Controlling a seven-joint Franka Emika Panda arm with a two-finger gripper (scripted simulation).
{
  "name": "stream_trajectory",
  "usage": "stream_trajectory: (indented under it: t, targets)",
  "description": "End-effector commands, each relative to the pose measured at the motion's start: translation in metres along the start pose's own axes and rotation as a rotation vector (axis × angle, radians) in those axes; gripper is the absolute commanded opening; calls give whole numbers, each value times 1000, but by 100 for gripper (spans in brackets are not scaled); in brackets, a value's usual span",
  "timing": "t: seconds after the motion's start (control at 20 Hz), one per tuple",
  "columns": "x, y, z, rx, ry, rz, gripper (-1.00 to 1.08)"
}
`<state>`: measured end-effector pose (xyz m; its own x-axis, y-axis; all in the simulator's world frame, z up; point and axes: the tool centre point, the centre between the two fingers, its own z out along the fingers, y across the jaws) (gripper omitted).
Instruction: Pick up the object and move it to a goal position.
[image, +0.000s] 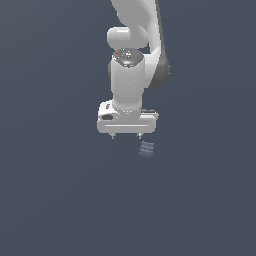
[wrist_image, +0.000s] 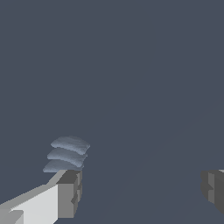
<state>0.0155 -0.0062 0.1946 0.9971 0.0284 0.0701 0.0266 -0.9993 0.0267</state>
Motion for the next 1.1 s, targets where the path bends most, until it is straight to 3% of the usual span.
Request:
stream_trajectory:
  t: [0.0,0.55,1.05]
  targets:
    - [0,0,0,0,0,0,100]
    - [2,12,4,3,-2,-10,100]
    - [0,-1,15,7,-9,20,100]
